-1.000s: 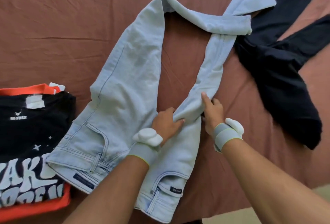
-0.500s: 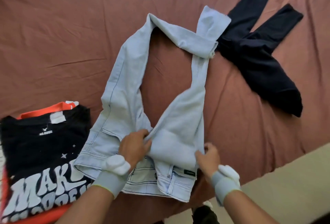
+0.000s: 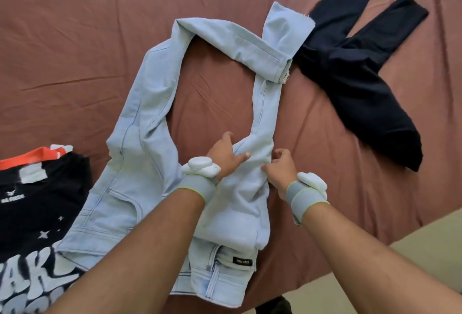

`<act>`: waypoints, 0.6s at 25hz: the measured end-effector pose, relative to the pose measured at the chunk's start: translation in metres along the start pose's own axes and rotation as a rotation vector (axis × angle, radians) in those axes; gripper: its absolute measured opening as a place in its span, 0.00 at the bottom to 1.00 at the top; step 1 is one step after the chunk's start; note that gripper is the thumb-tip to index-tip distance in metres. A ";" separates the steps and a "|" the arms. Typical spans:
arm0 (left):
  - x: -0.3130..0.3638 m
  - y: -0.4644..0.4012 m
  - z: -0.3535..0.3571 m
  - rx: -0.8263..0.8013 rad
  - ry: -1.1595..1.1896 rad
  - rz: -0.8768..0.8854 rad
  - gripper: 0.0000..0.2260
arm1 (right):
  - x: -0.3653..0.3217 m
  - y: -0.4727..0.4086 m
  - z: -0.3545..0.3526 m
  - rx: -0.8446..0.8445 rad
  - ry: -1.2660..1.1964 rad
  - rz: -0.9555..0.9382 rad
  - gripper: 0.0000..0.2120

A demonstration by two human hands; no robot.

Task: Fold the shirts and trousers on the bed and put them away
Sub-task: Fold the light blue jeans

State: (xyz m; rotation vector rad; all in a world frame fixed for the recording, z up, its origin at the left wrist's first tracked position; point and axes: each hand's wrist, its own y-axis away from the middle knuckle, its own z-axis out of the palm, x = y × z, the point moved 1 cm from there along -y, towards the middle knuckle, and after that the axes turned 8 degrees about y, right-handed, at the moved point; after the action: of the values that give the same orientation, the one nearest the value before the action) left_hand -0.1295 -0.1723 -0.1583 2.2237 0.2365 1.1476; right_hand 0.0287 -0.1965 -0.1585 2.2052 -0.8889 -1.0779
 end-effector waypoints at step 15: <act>0.004 -0.018 -0.052 0.160 -0.041 -0.109 0.33 | -0.059 -0.041 0.003 -0.309 -0.162 -0.087 0.18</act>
State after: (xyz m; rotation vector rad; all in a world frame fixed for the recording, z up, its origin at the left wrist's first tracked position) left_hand -0.1658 -0.1331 -0.1441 2.3392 0.4406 1.0566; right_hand 0.0116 -0.1269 -0.1603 1.9362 -0.6456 -1.3520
